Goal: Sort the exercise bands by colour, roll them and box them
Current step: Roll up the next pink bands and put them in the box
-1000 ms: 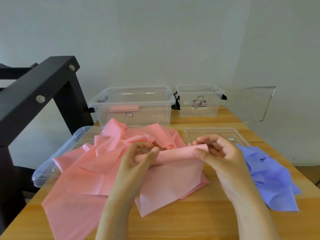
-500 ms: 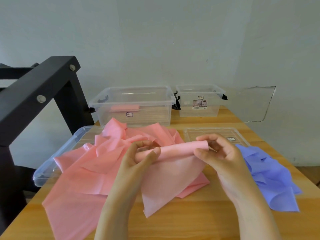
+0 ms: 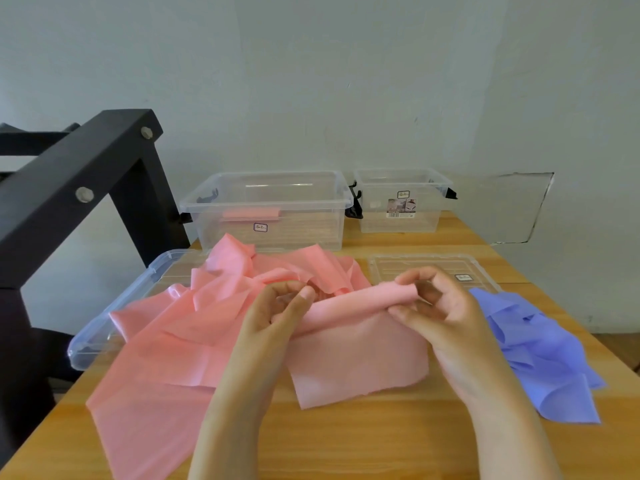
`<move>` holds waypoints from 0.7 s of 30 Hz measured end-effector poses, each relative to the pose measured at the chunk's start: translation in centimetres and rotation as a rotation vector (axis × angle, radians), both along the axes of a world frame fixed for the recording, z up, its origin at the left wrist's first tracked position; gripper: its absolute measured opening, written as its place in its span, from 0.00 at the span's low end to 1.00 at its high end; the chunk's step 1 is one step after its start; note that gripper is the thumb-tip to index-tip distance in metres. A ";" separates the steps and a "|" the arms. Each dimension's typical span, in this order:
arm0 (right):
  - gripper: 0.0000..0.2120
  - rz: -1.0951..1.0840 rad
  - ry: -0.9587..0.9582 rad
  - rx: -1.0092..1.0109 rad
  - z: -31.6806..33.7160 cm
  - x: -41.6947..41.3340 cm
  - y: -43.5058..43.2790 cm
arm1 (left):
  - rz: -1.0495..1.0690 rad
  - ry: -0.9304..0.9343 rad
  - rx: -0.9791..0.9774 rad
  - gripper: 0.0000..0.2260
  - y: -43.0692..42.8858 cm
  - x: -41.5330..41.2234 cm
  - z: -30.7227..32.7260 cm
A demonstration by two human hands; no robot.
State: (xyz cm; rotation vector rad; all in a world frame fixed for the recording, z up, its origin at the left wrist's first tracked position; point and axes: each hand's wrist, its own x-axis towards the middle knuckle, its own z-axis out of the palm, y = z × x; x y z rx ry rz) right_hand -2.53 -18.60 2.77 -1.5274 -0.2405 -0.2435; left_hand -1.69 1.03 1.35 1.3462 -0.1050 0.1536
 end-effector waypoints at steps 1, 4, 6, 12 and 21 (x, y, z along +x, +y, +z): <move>0.19 -0.001 0.003 0.006 -0.1 0.0 0.0 | 0.008 -0.001 0.006 0.12 0.0 0.0 0.1; 0.17 0.040 0.045 0.066 -0.3 0.3 -0.2 | 0.020 -0.064 -0.001 0.16 0.2 0.0 0.2; 0.17 0.085 0.101 0.080 -0.3 0.2 -0.2 | 0.024 -0.097 -0.031 0.20 0.4 0.1 0.3; 0.11 0.069 0.109 0.102 -0.2 0.3 0.0 | 0.063 -0.127 -0.003 0.18 0.2 0.1 0.1; 0.14 0.081 0.090 0.096 -0.3 0.3 -0.3 | -0.006 -0.030 0.049 0.13 0.4 0.2 -0.5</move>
